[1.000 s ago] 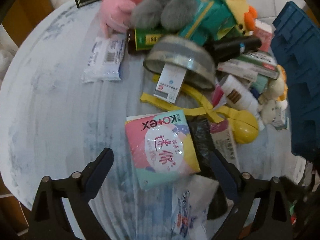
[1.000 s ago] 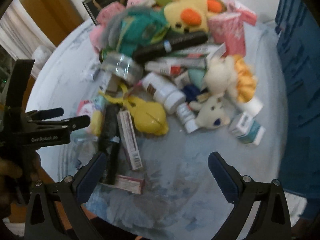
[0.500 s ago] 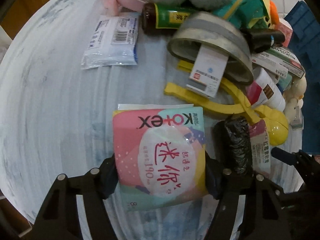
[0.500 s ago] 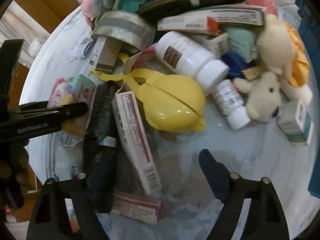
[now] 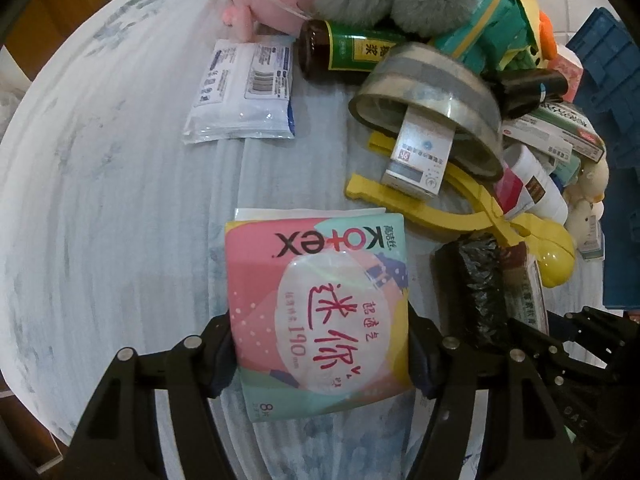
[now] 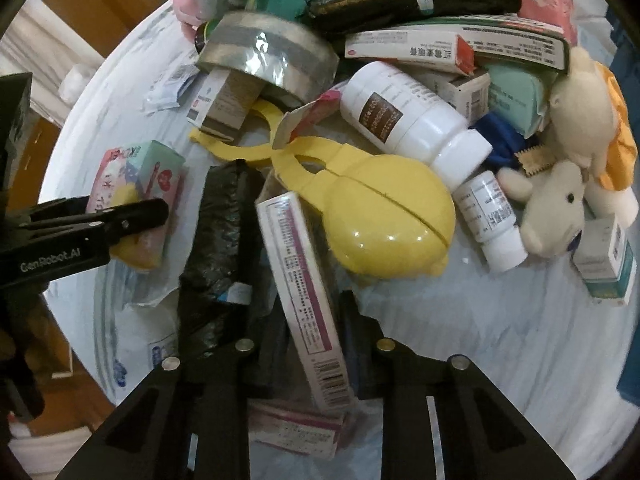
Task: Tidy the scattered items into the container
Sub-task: 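Grasp the pink Kotex pad pack with the left tool while the right tool grasps a white medicine box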
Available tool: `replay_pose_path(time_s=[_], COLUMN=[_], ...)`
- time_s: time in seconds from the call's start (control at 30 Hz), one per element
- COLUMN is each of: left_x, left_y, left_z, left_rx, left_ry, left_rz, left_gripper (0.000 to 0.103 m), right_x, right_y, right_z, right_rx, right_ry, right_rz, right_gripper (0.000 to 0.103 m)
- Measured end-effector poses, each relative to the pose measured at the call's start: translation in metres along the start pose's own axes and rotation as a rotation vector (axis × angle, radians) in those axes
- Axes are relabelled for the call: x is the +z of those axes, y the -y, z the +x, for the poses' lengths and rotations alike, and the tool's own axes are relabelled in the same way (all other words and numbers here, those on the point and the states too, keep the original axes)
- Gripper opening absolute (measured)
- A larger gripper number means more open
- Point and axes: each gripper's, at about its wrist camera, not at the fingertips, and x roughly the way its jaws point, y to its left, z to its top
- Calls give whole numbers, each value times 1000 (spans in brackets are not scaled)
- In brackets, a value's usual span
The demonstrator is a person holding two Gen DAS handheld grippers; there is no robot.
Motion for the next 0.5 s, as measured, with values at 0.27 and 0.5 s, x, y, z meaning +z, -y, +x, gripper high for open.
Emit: replay_pose_path(time_s=[0.27, 0.5], left_x=[-8, -16], left_y=[-1, -3], left_z=[-27, -58], left_rx=[5, 5], left_ry=[41, 88], left_rz=[0, -1], left_gripper=[66, 65], right_x=[2, 5], right_y=[-4, -5], right_z=[-33, -70], right_rx=[22, 26], right_ry=[42, 94], right_rz=[-13, -25], right_gripper=[18, 18])
